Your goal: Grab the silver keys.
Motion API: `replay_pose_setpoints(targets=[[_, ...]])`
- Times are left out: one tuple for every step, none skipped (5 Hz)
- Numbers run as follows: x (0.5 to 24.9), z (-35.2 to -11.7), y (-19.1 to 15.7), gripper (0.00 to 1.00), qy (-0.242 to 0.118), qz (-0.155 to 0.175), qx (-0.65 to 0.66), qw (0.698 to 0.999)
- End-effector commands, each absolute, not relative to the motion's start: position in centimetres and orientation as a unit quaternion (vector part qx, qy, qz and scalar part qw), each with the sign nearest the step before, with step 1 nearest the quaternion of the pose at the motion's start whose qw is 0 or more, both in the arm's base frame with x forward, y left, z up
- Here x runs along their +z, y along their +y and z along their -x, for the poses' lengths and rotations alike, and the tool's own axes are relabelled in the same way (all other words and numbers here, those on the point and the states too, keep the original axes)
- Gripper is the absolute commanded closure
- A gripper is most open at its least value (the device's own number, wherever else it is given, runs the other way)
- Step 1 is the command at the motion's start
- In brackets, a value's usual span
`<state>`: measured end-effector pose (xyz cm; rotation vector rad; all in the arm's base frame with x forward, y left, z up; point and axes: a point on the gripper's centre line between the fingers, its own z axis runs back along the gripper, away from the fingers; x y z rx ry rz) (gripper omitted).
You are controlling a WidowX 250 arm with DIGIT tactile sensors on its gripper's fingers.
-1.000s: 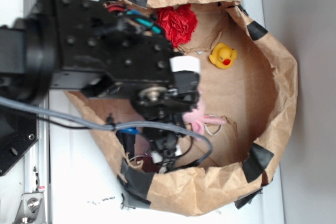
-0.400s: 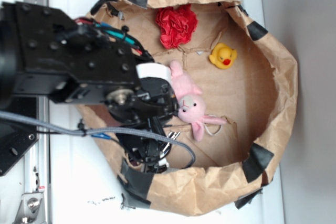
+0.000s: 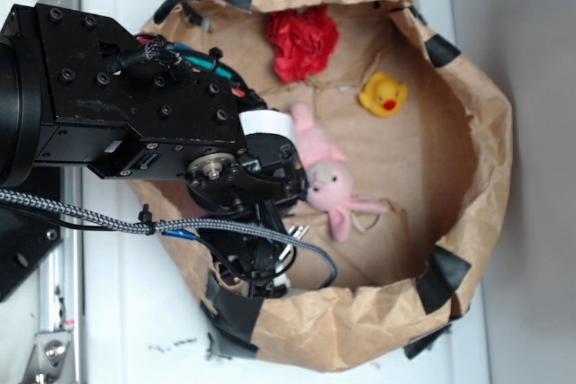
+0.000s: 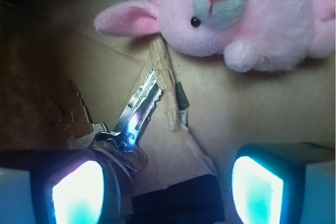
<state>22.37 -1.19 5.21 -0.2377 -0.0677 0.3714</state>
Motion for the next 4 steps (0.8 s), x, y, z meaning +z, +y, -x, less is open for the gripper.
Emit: replay_pose_setpoints(targets=[[5.8,-22.5,-1.1,0.0,-0.045,0.12,0.173,0.977],[4.9,-21.7,-1.9,0.0,-0.056,0.122,0.148,0.98],[4.5,-20.6,-2.9,0.0,-0.06,0.121,0.126,0.983],[4.6,-19.7,-3.5,0.0,-0.072,0.127,0.125,0.981]])
